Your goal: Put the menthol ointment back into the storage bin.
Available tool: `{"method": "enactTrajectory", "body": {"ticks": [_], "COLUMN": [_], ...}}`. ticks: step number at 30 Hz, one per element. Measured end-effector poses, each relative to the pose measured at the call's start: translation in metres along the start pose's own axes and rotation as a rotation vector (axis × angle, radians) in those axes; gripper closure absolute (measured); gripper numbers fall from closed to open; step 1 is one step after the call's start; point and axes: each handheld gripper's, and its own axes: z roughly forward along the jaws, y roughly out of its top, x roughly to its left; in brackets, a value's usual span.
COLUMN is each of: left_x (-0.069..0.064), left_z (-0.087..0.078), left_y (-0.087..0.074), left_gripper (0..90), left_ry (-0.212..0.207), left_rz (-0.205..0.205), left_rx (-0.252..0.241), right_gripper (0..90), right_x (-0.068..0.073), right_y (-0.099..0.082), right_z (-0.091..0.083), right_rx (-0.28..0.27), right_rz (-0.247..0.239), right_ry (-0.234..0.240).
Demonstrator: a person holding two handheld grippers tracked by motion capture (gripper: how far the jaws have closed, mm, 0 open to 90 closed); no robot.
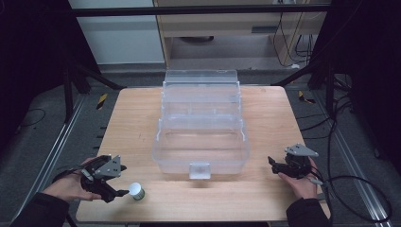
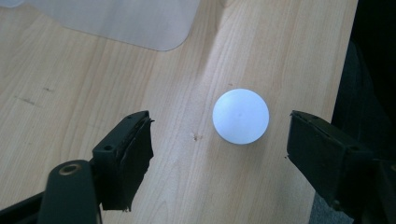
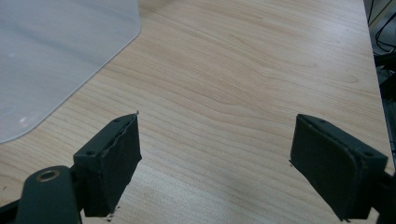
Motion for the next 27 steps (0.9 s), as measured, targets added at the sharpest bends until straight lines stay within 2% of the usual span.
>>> {"method": "enactTrajectory", "body": {"ticks": [12, 16, 27], "left_x": [-0.003, -0.004, -0.005], "left_z": [0.015, 0.019, 0.031], "left_y": [0.012, 0.014, 0.017], "left_gripper": [26.9, 30.4, 35.3], "left_ry": [-0.039, -0.052, -0.071], "left_rz": [0.052, 0.078, 0.117], "left_rx": [0.053, 0.079, 0.129], "right_gripper": [18.0, 18.7, 19.5], "right_x": [0.0, 0.0, 0.0], "right_y": [0.0, 0.0, 0.0], "right_z": [0.0, 0.0, 0.0], "right_rx": [-0.001, 0.0, 0.006], "right_rz": [-0.006, -0.002, 0.004], "right_ry": [0.009, 0.011, 0.02]}}
